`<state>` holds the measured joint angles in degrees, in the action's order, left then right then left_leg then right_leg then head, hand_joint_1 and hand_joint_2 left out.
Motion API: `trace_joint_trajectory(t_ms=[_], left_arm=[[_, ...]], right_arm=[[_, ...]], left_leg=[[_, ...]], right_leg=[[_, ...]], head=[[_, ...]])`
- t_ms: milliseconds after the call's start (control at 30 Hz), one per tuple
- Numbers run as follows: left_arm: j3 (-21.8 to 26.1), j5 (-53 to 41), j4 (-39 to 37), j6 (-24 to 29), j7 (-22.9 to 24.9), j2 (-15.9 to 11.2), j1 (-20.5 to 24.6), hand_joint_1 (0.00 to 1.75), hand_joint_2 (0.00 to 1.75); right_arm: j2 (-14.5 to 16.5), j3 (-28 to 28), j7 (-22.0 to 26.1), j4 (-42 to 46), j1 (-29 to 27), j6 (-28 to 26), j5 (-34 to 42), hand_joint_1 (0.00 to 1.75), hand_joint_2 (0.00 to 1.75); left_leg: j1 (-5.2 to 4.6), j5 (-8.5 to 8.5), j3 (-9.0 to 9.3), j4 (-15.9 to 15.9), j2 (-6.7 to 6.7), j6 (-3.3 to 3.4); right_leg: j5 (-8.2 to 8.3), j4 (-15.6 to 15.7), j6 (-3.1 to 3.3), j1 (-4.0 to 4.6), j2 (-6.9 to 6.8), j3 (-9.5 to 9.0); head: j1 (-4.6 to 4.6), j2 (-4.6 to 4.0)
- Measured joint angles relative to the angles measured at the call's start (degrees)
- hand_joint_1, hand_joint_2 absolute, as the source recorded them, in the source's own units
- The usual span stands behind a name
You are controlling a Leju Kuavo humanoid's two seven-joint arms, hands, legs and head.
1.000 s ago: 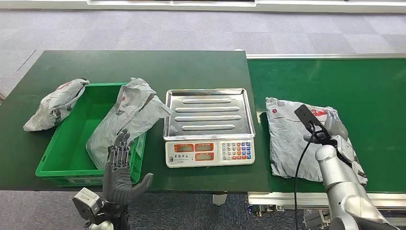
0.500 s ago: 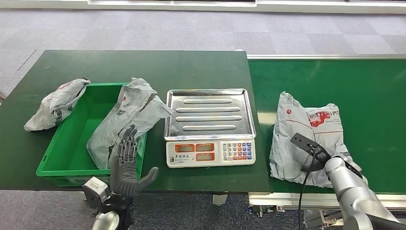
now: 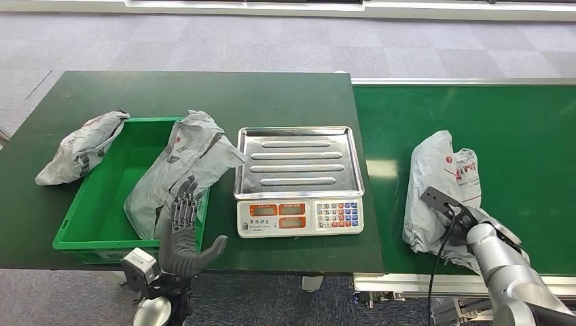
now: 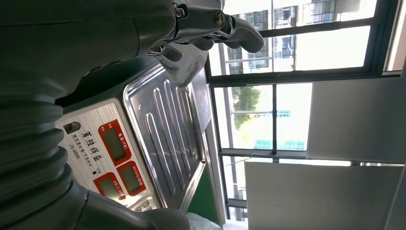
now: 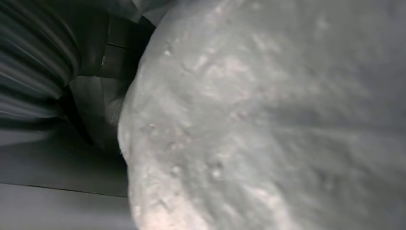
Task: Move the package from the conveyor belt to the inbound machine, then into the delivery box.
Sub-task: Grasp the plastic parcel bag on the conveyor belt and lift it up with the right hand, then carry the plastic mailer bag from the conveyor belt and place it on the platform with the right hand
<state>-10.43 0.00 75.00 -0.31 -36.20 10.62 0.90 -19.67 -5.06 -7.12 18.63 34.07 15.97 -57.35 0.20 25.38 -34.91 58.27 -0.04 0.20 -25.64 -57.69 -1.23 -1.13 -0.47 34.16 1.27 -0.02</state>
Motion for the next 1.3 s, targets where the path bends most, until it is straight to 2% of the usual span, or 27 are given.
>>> trace_joint_trajectory(t_ms=[67, 233, 467, 533, 600, 733, 833, 900, 933, 1033, 1100, 1200, 1300], left_arm=[[0.01, 0.00, 0.08, -0.03, -0.01, 0.00, -0.18, 0.00, 1.75], [0.10, -0.13, 2.05, 0.48, 0.56, 0.00, -2.36, 0.00, 1.75], [0.13, -0.31, 3.95, 0.68, 1.03, 0.00, -3.59, 0.00, 1.75], [0.13, -0.36, 4.14, 0.72, 1.04, 0.00, -3.79, 0.00, 1.75], [0.14, -0.52, 4.47, 1.02, 1.09, 0.00, -4.00, 0.00, 1.75], [0.17, -1.08, 5.60, 2.19, 1.13, 0.00, -4.59, 0.00, 1.75], [0.19, -1.49, 6.28, 3.09, 0.80, 0.00, -4.65, 0.00, 1.75], [0.21, -1.81, 6.48, 3.55, 0.40, 0.00, -4.40, 0.00, 1.75], [0.22, -1.97, 6.50, 3.61, 0.11, 0.00, -4.14, 0.00, 1.75], [0.27, -2.58, 6.18, 2.69, -0.97, -0.10, -2.31, 0.00, 1.75], [0.38, -3.22, 5.66, 1.73, -1.43, -0.17, -0.35, 0.00, 1.75], [0.91, -4.11, 5.40, 1.56, -1.60, -0.18, 1.39, 0.00, 1.75], [2.17, -4.38, 6.20, 2.06, -1.28, -0.25, 1.52, 0.00, 1.75]], right_arm=[[-0.02, -0.29, -0.04, -0.03, 0.01, -2.74, 0.39, 1.75, 1.75], [0.00, -3.89, -1.75, 0.16, 2.01, -18.05, 3.35, 1.75, 1.75], [0.09, -6.74, -2.12, 0.30, 3.90, -20.68, 3.79, 1.75, 1.75], [0.10, -7.20, -1.69, 0.53, 4.04, -23.54, 3.92, 1.75, 1.75], [0.22, -7.94, 0.33, 1.42, 4.28, -30.65, 4.44, 1.75, 1.75], [0.81, -9.25, 7.62, 7.15, 5.47, -46.32, 5.15, 1.75, 1.75], [2.76, -8.74, 12.91, 15.39, 5.82, -52.06, 4.03, 1.75, 1.75], [5.02, -7.29, 16.16, 20.54, 6.27, -50.66, 3.43, 1.75, 1.75], [6.49, -6.11, 17.69, 22.59, 6.81, -47.39, 3.29, 1.75, 1.75], [11.86, 0.19, 21.52, 25.46, 10.44, -31.41, 1.43, 1.75, 1.75], [15.95, 6.70, 24.03, 24.78, 13.46, -24.66, -1.01, 1.75, 1.75], [22.24, 15.90, 26.74, 22.33, 16.53, -23.02, -2.93, 1.75, 1.75], [27.16, 21.13, 28.53, 20.12, 18.34, -19.96, -1.47, 1.75, 1.75]], left_leg=[[0.00, 0.00, -0.04, 0.00, -0.03, 0.01], [-0.02, 0.00, -0.18, -0.01, -0.06, 0.01], [-0.01, 0.00, -0.22, -0.01, -0.16, 0.00], [-0.01, -0.01, -0.24, -0.01, -0.17, 0.00], [-0.02, -0.01, -0.29, -0.01, -0.17, 0.00], [-0.02, -0.03, -0.33, -0.01, -0.17, -0.01], [0.00, -0.04, -0.33, -0.03, -0.13, -0.04], [0.01, -0.05, -0.37, -0.07, -0.02, -0.07], [0.01, -0.05, -0.44, -0.08, 0.05, -0.09], [0.02, -0.11, -0.41, -0.13, 0.42, -0.25], [0.04, -0.26, -0.31, -0.15, 0.66, -0.45], [0.19, -0.47, -0.28, -0.16, 0.50, -0.64], [0.34, -0.50, -0.34, -0.18, 0.17, -0.70]], right_leg=[[0.00, 0.00, 0.00, 0.00, -0.02, 0.00], [0.00, -0.01, 0.00, -0.01, -0.03, 0.14], [0.00, -0.01, 0.00, 0.00, -0.14, 0.15], [0.00, -0.01, 0.00, 0.00, -0.15, 0.16], [0.00, -0.02, -0.01, -0.01, -0.15, 0.18], [0.01, -0.03, -0.01, -0.01, -0.13, 0.22], [0.01, -0.04, -0.01, 0.01, -0.08, 0.23], [0.01, -0.06, 0.00, 0.03, 0.03, 0.22], [0.02, -0.08, 0.01, 0.04, 0.10, 0.23], [0.14, -0.16, 0.19, 0.06, 0.48, 0.43], [0.30, -0.19, 0.35, 0.14, 0.71, 0.61], [0.35, -0.20, 0.46, 0.34, 0.59, 0.66], [0.26, -0.22, 0.59, 0.48, 0.28, 0.61]], head=[[0.00, 0.00], [-0.01, 0.00], [-0.01, -0.01], [-0.01, -0.01], [-0.01, -0.01], [-0.01, -0.01], [-0.01, 0.00], [-0.01, 0.00], [-0.01, -0.01], [-0.01, -0.01], [0.01, 0.00], [0.03, 0.00], [0.01, 0.00]])
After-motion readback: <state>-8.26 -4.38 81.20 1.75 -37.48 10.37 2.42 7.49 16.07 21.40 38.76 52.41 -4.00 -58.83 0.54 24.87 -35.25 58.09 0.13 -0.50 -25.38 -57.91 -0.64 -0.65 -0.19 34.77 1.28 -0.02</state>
